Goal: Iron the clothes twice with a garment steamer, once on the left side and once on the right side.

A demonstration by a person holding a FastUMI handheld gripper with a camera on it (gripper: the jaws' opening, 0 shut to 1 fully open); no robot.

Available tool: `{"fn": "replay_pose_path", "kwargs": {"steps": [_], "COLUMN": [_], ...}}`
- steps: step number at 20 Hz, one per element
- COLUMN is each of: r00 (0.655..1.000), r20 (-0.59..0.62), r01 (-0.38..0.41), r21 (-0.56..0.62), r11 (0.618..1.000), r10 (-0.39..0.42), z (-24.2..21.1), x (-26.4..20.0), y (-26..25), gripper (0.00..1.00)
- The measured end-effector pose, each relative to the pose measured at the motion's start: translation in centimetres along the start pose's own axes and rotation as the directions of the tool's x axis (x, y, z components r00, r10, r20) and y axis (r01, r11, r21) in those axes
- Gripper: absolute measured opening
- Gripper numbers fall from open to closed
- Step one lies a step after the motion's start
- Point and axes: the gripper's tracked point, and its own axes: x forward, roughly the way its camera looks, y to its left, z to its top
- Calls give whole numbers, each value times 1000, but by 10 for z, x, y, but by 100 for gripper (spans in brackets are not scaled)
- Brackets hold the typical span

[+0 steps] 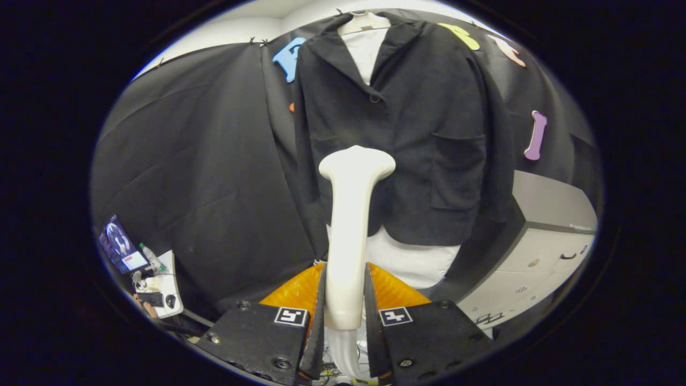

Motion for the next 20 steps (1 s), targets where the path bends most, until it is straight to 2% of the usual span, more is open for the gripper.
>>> {"fn": "replay_pose_path", "kwargs": {"steps": [4,20], "r00": [1000,993], "r20": [3,0], "r01": [8,117], "r21": [29,180], "r11": [1000,977], "r10": [-8,-119], "z": [-11,-144], "x": [-33,-208], "y": [-36,-217], "gripper": [36,35]}}
